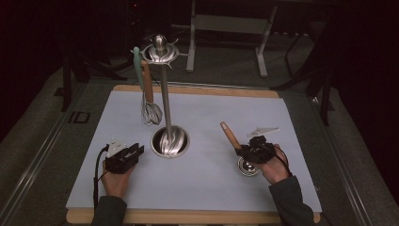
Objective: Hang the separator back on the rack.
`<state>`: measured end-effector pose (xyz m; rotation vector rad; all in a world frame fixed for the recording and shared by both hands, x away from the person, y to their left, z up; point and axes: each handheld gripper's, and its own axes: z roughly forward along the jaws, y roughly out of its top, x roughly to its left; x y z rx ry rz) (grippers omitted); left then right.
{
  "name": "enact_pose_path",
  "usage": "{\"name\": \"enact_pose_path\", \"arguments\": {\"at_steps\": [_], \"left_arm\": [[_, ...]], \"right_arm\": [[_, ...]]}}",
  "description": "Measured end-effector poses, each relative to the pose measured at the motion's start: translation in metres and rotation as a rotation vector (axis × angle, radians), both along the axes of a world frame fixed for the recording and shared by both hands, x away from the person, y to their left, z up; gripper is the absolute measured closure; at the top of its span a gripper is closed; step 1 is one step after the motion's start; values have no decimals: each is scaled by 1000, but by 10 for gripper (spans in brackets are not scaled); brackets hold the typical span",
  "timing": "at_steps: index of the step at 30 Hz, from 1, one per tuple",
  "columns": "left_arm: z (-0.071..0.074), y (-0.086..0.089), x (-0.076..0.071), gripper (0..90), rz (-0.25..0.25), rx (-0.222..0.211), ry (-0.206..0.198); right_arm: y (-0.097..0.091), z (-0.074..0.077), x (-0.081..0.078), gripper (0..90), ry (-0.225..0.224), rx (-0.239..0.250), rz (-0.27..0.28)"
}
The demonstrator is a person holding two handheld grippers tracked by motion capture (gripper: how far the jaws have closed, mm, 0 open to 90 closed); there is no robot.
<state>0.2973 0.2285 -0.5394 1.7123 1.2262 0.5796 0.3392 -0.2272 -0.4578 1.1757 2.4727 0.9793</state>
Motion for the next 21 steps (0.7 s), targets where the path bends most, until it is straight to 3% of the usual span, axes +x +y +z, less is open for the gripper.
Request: {"name": "enact_pose_path", "arguments": {"at_steps": [21], "left_arm": [[0, 0, 0, 696, 0, 1, 0]], "right_arm": [[13, 16, -7, 713, -63, 57, 40]]}}
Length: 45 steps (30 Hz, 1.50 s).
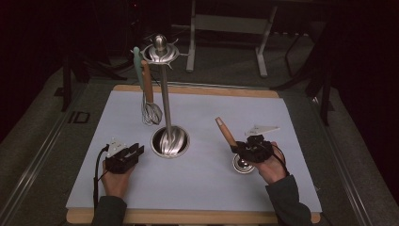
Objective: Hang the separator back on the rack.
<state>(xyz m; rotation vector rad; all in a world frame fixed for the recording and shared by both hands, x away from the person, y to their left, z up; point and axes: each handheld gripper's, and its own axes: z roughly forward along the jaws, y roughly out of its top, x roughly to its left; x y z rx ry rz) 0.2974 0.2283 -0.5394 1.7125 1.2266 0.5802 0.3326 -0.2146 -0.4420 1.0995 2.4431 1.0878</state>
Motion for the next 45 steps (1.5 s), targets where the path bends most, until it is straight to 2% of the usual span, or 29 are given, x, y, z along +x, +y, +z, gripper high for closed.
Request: {"name": "enact_pose_path", "arguments": {"at_steps": [7, 16, 30, 40, 45], "left_arm": [[0, 0, 0, 695, 1, -1, 0], [0, 0, 0, 695, 0, 1, 1], [0, 0, 0, 695, 0, 1, 1], [0, 0, 0, 695, 1, -1, 1], [0, 0, 0, 695, 1, -2, 0]], "right_arm": [[4, 4, -3, 713, -20, 13, 12], [8, 11, -7, 713, -31, 50, 30], [17, 15, -8, 713, -39, 72, 45], [20, 22, -9, 713, -57, 114, 53], [23, 27, -9, 713, -68, 115, 64]]}}
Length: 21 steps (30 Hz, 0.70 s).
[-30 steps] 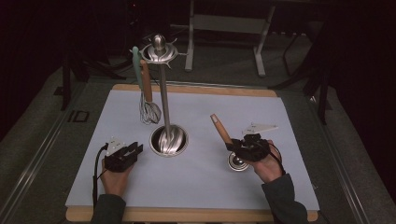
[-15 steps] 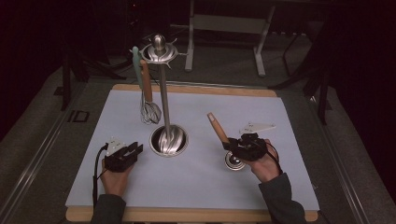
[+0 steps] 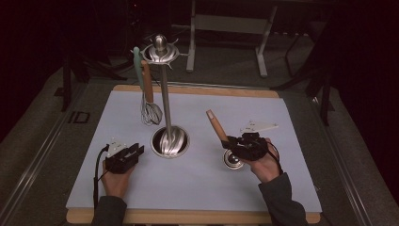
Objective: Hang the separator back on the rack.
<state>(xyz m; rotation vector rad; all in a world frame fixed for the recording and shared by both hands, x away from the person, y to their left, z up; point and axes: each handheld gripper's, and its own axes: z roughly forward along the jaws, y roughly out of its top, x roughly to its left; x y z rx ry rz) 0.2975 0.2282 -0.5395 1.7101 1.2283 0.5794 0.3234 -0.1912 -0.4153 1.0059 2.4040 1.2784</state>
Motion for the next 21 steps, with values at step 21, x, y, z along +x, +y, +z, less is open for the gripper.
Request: {"name": "enact_pose_path", "arguments": {"at_steps": [21], "left_arm": [[0, 0, 0, 695, 1, -1, 0]], "right_arm": [[12, 15, 0, 713, -36, 53, 22]]}}
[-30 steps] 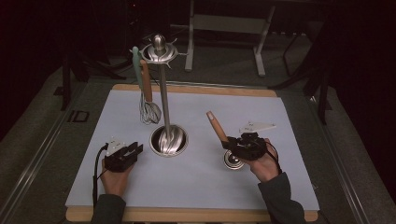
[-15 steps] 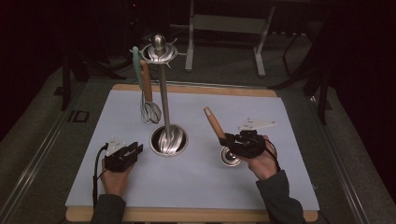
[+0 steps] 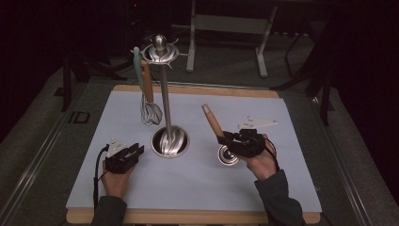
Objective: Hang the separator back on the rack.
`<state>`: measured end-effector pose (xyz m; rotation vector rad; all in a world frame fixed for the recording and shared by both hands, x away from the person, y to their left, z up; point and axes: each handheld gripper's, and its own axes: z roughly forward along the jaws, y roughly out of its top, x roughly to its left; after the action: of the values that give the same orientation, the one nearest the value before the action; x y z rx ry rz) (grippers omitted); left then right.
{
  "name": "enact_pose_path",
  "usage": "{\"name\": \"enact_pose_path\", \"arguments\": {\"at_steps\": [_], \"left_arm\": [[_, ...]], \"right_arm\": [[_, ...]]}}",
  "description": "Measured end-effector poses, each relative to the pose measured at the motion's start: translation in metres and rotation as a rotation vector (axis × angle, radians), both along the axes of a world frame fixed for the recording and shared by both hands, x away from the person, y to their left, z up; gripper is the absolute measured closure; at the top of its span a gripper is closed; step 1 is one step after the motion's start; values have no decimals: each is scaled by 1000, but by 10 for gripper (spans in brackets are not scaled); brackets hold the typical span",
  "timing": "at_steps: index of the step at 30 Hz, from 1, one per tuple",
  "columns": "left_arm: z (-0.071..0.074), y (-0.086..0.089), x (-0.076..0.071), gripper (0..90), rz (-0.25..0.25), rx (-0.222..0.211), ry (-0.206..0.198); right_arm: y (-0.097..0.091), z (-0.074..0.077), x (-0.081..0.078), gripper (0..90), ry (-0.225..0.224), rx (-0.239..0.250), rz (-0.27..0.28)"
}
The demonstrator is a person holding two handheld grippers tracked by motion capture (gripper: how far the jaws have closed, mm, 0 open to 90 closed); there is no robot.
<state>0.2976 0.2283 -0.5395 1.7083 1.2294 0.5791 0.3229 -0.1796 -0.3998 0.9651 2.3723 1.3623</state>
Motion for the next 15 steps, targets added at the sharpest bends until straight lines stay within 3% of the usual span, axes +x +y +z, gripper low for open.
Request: {"name": "enact_pose_path", "arguments": {"at_steps": [15], "left_arm": [[0, 0, 0, 695, -2, 1, 1]], "right_arm": [[10, 11, 1, 713, -20, 43, 13]]}}
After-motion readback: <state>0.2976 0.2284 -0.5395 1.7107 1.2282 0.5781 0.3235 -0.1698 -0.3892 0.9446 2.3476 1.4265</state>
